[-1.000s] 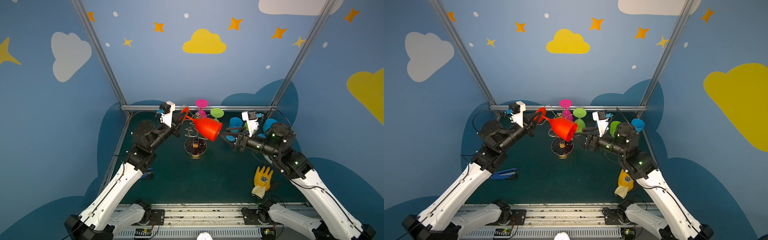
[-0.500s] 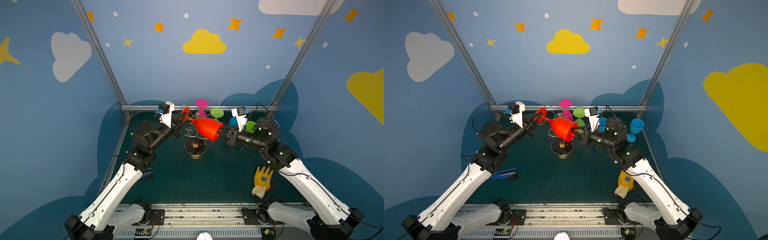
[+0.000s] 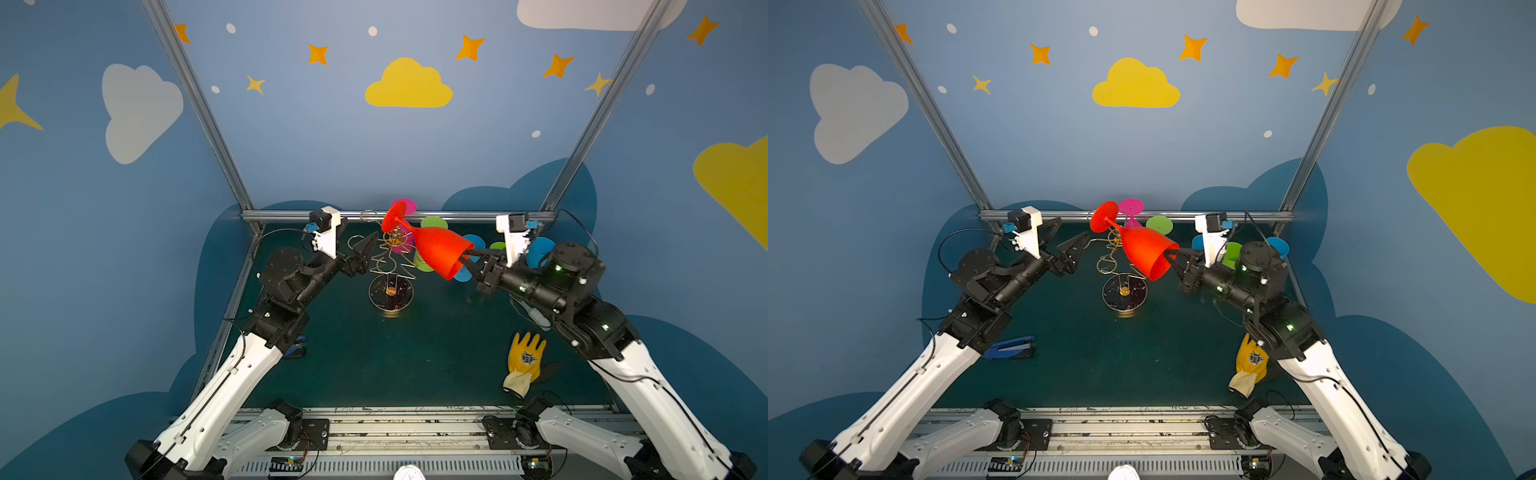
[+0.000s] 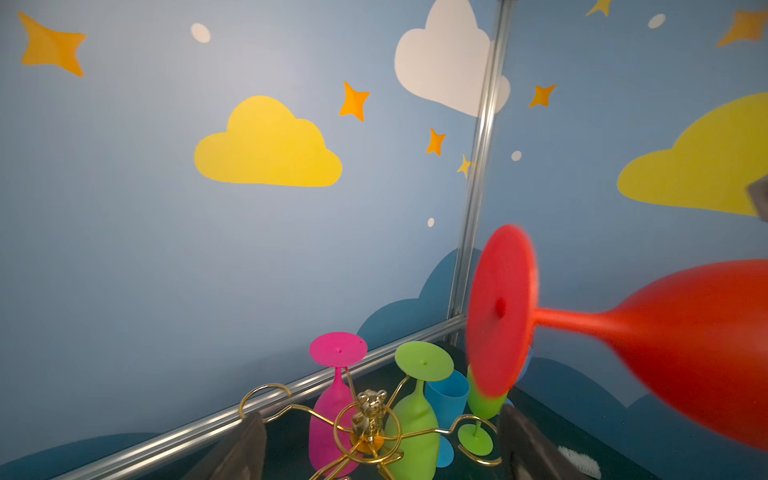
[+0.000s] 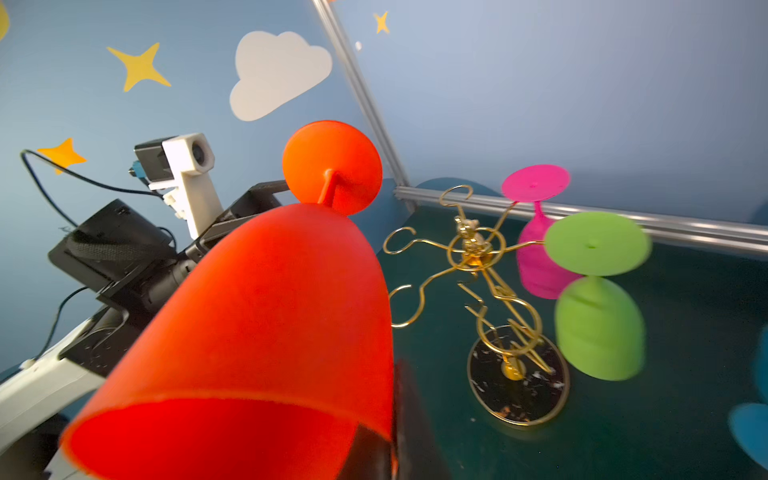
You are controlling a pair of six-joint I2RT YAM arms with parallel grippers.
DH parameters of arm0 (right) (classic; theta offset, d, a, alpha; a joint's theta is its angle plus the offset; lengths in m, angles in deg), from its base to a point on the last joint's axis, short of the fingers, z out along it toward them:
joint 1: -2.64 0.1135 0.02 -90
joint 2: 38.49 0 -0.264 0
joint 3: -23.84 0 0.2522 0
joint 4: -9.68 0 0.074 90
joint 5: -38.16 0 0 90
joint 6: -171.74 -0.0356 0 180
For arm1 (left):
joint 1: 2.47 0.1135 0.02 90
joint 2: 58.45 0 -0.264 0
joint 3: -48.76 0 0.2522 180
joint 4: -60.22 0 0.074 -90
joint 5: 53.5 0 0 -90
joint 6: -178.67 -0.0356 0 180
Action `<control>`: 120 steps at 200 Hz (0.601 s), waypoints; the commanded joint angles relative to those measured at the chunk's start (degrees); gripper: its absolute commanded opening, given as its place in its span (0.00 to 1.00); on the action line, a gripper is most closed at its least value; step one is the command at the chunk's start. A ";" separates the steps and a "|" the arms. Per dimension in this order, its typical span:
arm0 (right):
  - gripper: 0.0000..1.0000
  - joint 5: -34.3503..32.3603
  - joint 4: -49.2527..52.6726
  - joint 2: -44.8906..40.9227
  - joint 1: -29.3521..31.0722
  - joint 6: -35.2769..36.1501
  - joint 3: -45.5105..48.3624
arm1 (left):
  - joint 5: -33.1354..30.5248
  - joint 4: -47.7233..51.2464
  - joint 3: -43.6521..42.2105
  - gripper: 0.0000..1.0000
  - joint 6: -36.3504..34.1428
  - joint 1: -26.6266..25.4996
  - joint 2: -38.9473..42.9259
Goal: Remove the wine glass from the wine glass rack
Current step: 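Carry the red glass with the right gripper toward the other glasses and lower it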
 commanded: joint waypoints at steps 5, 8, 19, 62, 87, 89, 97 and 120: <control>0.00 -11.57 14.30 -7.03 -0.41 6.80 -4.45 | -1.27 -1.85 -1.18 0.89 1.66 5.52 2.81; 0.00 -12.68 15.84 -7.76 -0.41 7.15 -4.82 | -1.00 -1.83 -1.41 0.89 2.24 6.46 3.02; 0.00 -16.88 21.53 -10.05 -0.41 8.34 -6.36 | 0.19 -2.22 -2.51 0.90 4.17 10.05 3.68; 0.00 -29.62 43.28 -12.14 -0.34 9.19 -9.59 | 3.04 -7.13 -9.22 0.91 11.49 21.70 4.20; 0.00 -30.60 48.83 -10.31 -0.40 8.05 -8.16 | 1.15 -9.83 -13.61 0.91 11.06 23.33 4.80; 0.00 -30.61 49.01 -10.12 -0.39 8.01 -7.97 | 1.11 -10.08 -13.92 0.91 11.04 23.34 4.87; 0.00 -30.58 49.49 -9.11 -0.36 8.09 -7.31 | 0.82 -11.06 -15.37 0.91 11.11 23.54 5.14; 0.00 -30.83 50.75 -4.47 -0.73 9.11 -6.51 | 0.21 -12.84 -18.89 0.91 10.23 23.83 5.73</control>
